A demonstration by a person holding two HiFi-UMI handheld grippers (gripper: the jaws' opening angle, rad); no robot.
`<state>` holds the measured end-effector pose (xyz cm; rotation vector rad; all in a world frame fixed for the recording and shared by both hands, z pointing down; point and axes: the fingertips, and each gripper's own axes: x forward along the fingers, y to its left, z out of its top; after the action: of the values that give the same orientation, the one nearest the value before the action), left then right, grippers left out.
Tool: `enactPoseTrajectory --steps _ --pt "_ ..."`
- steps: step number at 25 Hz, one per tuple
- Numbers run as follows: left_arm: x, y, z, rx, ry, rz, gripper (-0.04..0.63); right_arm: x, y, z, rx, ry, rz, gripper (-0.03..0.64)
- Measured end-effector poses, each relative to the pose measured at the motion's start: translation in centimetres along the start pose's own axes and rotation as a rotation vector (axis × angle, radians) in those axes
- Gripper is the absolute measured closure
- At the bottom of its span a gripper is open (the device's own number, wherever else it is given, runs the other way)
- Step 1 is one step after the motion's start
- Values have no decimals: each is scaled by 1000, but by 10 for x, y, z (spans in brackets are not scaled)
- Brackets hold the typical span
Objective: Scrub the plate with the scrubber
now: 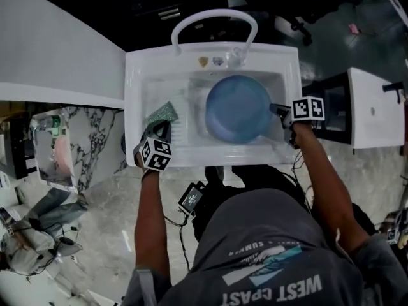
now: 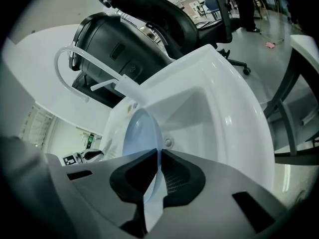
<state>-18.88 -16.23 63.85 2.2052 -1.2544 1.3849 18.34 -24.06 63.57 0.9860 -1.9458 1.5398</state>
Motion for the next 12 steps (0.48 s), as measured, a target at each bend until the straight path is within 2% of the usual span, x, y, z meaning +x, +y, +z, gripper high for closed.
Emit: enactPoseTrajectory --steps 12 --pt "10 1 -16 -22 32 -18 549 23 -5 0 27 37 -17 574"
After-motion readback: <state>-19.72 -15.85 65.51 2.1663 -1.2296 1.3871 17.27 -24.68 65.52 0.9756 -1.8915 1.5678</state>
